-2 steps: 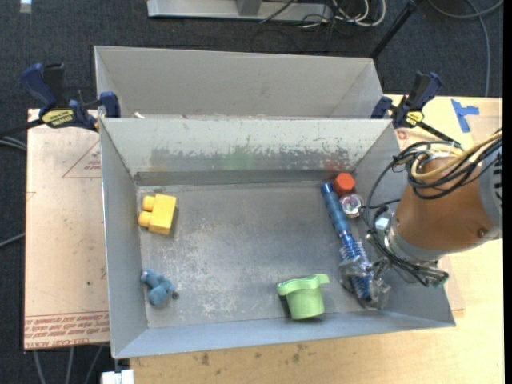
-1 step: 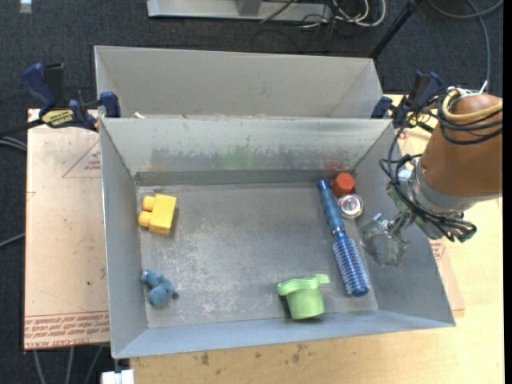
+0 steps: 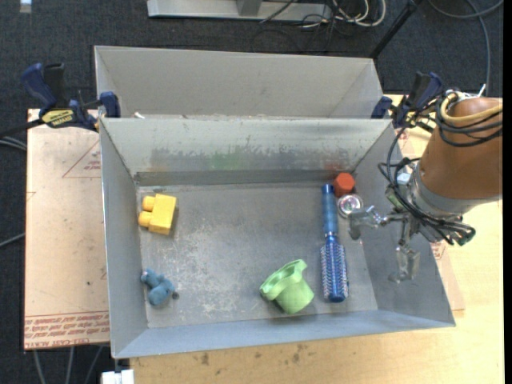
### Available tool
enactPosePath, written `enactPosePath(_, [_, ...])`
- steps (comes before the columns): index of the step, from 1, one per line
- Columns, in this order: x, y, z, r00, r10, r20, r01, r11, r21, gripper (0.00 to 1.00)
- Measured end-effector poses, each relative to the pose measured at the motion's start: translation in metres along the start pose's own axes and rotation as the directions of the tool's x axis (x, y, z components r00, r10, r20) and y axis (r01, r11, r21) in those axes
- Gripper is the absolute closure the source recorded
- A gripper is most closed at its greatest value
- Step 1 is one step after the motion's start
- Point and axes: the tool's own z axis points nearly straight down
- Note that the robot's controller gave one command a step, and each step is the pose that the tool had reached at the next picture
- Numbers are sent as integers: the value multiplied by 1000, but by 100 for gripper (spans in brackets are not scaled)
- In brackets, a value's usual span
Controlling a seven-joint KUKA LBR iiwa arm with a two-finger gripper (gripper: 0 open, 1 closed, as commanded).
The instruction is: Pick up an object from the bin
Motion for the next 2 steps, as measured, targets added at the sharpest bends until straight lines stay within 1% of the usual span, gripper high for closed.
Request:
enactPosePath(1, [-78, 30, 97, 991, -134, -1, 134, 991, -6, 0])
enactPosePath(2, [-77, 28, 94, 992, -129, -1, 129, 992, -4, 100])
